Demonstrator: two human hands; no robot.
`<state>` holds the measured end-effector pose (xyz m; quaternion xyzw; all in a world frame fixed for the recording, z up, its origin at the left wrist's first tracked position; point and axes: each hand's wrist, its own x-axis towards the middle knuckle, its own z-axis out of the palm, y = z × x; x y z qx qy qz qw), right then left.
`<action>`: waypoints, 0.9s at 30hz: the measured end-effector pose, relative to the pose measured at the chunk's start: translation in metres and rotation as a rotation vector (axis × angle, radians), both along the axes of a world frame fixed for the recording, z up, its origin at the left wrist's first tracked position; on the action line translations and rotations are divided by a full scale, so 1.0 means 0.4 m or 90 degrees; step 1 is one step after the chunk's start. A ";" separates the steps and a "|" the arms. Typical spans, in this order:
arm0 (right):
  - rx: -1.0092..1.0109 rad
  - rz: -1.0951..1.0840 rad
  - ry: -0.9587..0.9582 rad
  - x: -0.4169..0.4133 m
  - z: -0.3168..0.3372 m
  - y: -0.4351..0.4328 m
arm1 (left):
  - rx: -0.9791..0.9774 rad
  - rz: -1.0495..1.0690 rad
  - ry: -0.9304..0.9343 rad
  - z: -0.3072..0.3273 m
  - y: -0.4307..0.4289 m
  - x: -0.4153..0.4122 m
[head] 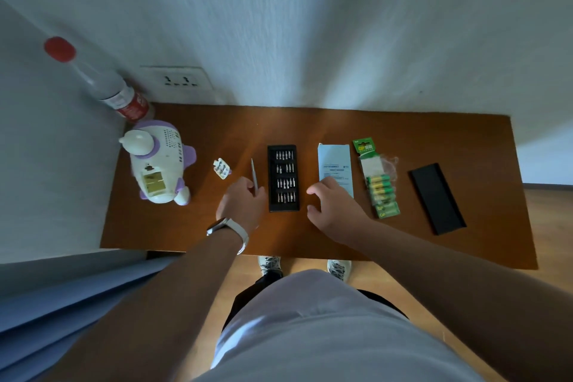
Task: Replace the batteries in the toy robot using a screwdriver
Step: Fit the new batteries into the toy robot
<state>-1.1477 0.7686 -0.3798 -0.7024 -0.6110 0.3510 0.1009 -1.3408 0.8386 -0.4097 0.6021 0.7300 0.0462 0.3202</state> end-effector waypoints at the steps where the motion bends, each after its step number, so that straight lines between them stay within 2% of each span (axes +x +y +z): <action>1: -0.005 0.001 0.000 -0.008 -0.001 0.003 | -0.005 0.001 0.002 -0.001 0.003 0.001; 7: -0.028 -0.016 -0.001 -0.037 -0.003 0.021 | -0.001 -0.028 0.020 -0.011 0.015 0.001; 13: -0.038 -0.053 -0.003 -0.017 -0.004 0.012 | -0.072 -0.086 0.090 -0.009 0.048 0.004; 17: -0.050 -0.053 0.003 -0.008 -0.001 0.001 | -0.079 -0.096 0.081 0.004 0.058 0.008; 19: -0.057 -0.061 0.015 -0.008 0.000 -0.001 | -0.066 -0.086 0.055 0.015 0.050 0.009; 23: -0.043 -0.081 0.052 -0.017 0.004 0.007 | -0.026 -0.042 -0.080 0.043 0.006 0.020; 27: -0.029 -0.109 0.107 -0.042 0.012 0.034 | 0.005 -0.056 -0.160 0.078 -0.051 0.039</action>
